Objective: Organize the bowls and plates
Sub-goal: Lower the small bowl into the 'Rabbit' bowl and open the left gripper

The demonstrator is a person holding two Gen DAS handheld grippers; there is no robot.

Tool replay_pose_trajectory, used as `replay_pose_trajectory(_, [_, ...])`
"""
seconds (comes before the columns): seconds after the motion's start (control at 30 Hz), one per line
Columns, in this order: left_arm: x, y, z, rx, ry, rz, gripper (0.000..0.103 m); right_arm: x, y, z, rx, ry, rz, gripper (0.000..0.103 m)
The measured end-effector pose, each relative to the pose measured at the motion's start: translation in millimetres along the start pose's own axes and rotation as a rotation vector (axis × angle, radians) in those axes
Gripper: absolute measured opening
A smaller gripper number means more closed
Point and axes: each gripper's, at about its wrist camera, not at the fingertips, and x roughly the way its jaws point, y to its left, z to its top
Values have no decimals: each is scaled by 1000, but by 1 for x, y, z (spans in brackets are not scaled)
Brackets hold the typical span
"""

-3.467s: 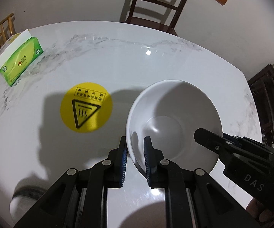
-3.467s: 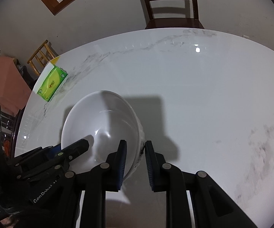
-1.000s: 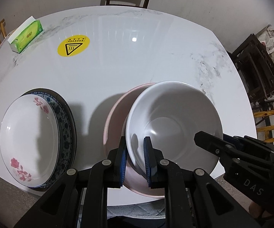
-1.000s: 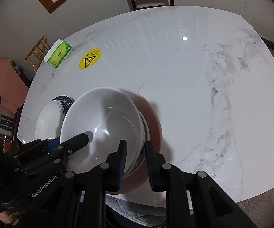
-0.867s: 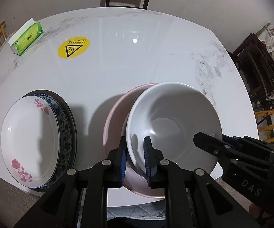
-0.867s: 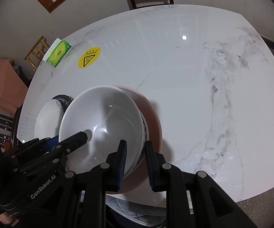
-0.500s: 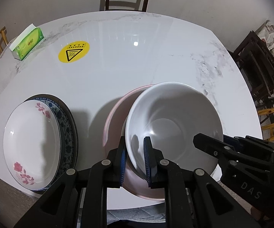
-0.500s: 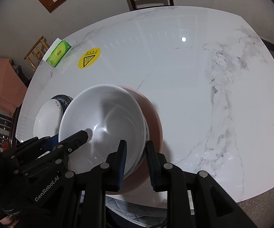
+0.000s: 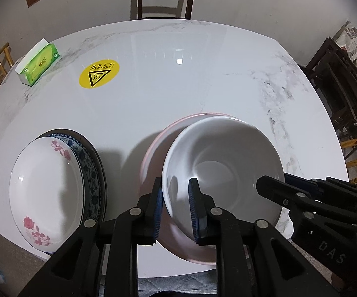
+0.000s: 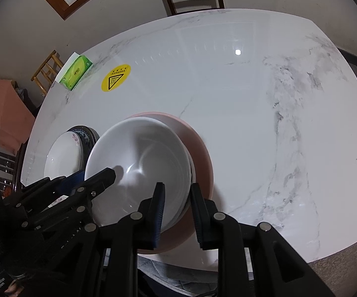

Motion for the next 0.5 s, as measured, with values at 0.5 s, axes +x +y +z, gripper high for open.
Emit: replay_pose_trajectory(0.5, [-12, 3, -3, -19, -66, 8, 37, -21, 8, -4, -16, -90, -10, 34])
